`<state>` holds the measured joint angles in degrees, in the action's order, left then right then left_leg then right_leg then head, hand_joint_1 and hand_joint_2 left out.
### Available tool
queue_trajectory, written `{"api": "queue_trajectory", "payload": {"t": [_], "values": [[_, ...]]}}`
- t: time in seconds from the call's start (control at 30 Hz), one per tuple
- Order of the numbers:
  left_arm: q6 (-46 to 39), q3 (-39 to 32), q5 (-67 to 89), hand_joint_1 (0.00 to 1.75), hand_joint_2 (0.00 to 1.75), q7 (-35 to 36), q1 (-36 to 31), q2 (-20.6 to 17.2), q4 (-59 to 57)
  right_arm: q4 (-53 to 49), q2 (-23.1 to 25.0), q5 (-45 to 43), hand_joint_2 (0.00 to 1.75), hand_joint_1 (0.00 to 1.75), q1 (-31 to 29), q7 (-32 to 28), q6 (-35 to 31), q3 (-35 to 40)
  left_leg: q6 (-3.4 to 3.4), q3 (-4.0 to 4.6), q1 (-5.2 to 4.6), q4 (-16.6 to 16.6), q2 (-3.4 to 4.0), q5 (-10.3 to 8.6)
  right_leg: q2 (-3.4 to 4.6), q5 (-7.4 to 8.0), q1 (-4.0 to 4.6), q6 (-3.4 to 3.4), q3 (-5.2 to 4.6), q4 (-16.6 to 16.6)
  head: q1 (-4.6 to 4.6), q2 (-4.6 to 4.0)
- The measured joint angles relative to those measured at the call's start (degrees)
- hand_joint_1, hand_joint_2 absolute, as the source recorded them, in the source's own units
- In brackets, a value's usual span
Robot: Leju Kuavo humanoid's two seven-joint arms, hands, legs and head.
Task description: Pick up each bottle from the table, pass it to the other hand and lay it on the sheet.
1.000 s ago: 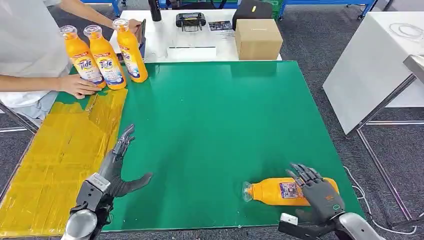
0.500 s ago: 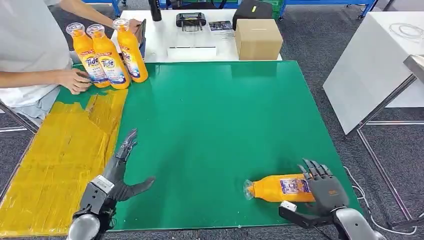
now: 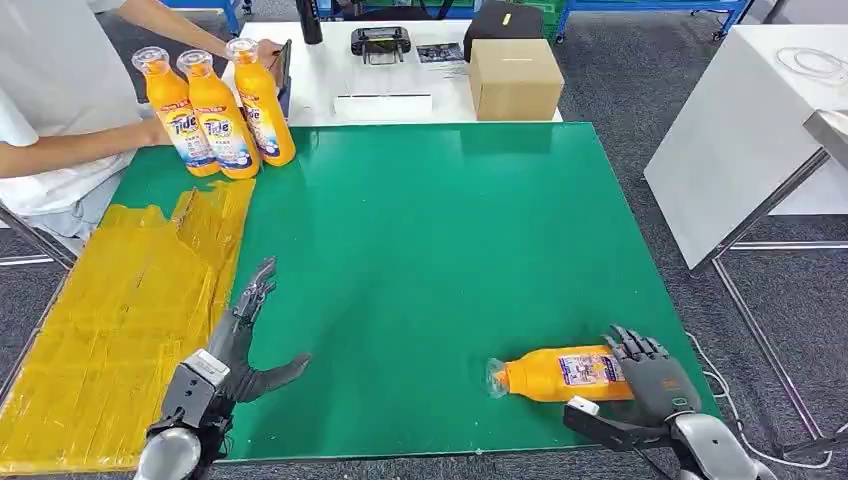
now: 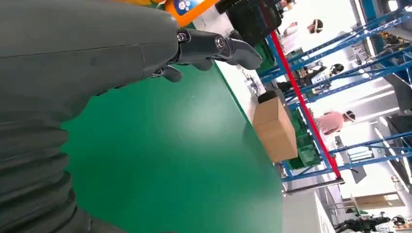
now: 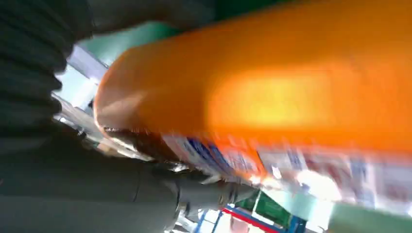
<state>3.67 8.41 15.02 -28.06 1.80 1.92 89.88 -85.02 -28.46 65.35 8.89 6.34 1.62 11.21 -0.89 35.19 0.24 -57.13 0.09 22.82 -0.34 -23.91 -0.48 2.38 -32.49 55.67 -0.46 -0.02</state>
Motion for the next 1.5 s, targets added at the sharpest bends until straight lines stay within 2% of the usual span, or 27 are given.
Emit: {"api": "queue_trajectory", "payload": {"t": [0.1, 0.23, 0.33, 0.47, 0.63, 0.77, 0.83, 0.97, 1.1, 1.23, 1.33, 1.5], "values": [[0.1, 0.2, 0.0, 0.0, 1.75, 0.0, -0.2, 0.0, -0.3, 1.1, -0.2, -1.0, 1.75, 1.75, -0.9, -0.8, 0.1, 0.2, -0.01, -0.12, 0.0, 0.0, 0.01, 0.01, 0.0, -0.01, 0.0, 0.02, -0.41, 0.0, 0.02, 0.0], [0.1, 0.6, 0.0, 0.0, 1.75, 0.0, -0.2, 0.0, -0.6, 1.9, -0.2, -1.7, 1.75, 1.75, -1.8, -1.8, -0.3, 0.3, -0.1, -0.16, 0.0, 0.0, 0.01, 0.09, 0.0, -0.05, 0.0, 0.03, -0.36, 0.0, 0.02, 0.0], [0.0, 0.8, 0.0, 0.0, 1.75, 0.0, -0.2, 0.0, -0.6, 2.1, -0.1, -3.7, 1.75, 1.75, -1.9, -4.3, -2.0, 0.6, -0.09, -0.11, 0.0, 0.0, 0.0, 0.04, 0.01, 0.01, 0.0, 0.04, 0.16, 0.0, 0.0, 0.0], [0.1, 0.8, 0.0, 0.0, 1.75, 0.0, -0.1, 0.0, -0.6, 2.0, 0.8, -3.4, 1.75, 1.75, -2.0, -4.6, -5.5, 1.0, -0.09, -0.13, 0.0, 0.0, 0.03, 0.04, 0.01, 0.02, 0.02, 0.04, 0.19, 0.0, 0.02, 0.0], [0.1, 1.1, 0.1, 0.0, 1.75, 0.4, 0.3, 0.0, 0.2, -0.6, 6.5, -6.2, 1.75, 1.75, -2.0, -7.5, -13.6, 0.9, -0.05, -0.08, 0.06, 0.0, 0.03, 0.02, 0.01, -0.01, 0.09, 0.02, 0.13, 0.0, 0.0, 0.0], [0.9, 2.3, 0.2, 0.0, 1.75, 1.0, 1.0, 0.0, 0.9, -4.9, 13.9, -18.9, 1.75, 1.75, -2.0, -16.0, -20.1, -1.3, -0.01, -0.02, 0.1, 0.0, 0.01, 0.0, 0.0, -0.02, 0.11, 0.0, 0.08, 0.0, -0.04, 0.0], [1.8, 3.4, -0.3, 0.0, 1.75, 1.6, 1.0, 0.0, 1.0, -7.0, 16.9, -24.9, 1.75, 1.75, -2.3, -19.2, -21.4, -1.9, -0.01, -0.02, 0.1, 0.0, -0.01, 0.0, -0.01, -0.05, 0.1, -0.01, 0.08, 0.0, 0.0, 0.0], [3.5, 6.0, -2.1, 0.0, 1.75, 3.0, 0.5, -0.2, 1.0, -9.3, 21.9, -33.6, 1.75, 1.75, -2.8, -23.2, -21.4, -2.8, -0.02, 0.02, 0.05, 0.0, 0.0, 0.0, 0.0, -0.04, 0.06, -0.01, 0.05, 0.0, 0.02, 0.0], [4.5, 9.4, -3.7, 0.0, 1.75, 4.0, -1.0, -0.3, 0.7, -9.2, 26.1, -40.8, 1.75, 1.75, -4.2, -25.7, -17.9, -2.6, -0.02, 0.03, 0.03, 0.0, 0.0, -0.01, -0.01, -0.02, 0.04, 0.01, 0.06, 0.0, 0.0, 0.0], [4.7, 11.6, -5.1, 0.0, 1.75, 4.6, -2.7, -0.5, 0.0, -7.4, 29.0, -43.6, 1.75, 1.75, -6.0, -26.1, -14.1, -0.6, 0.0, 0.02, 0.04, 0.0, 0.01, -0.03, 0.0, -0.01, 0.05, 0.0, 0.06, 0.0, 0.02, 0.0], [4.8, 12.7, -5.5, 0.0, 1.75, 4.7, -3.7, -0.6, -0.6, -5.3, 30.8, -43.7, 1.75, 1.75, -7.0, -26.1, -13.6, 1.2, 0.01, 0.02, 0.05, 0.0, 0.0, -0.04, -0.01, -0.01, 0.07, 0.0, 0.06, 0.0, 0.0, 0.0], [5.0, 13.5, -6.7, 0.0, 1.75, 4.9, -4.4, -0.7, -1.1, -3.1, 32.2, -44.9, 1.75, 1.75, -8.2, -25.7, -10.8, 3.0, 0.01, 0.08, 0.06, 0.0, 0.0, -0.03, 0.0, -0.02, 0.07, 0.0, 0.03, 0.0, 0.02, 0.0]]}}
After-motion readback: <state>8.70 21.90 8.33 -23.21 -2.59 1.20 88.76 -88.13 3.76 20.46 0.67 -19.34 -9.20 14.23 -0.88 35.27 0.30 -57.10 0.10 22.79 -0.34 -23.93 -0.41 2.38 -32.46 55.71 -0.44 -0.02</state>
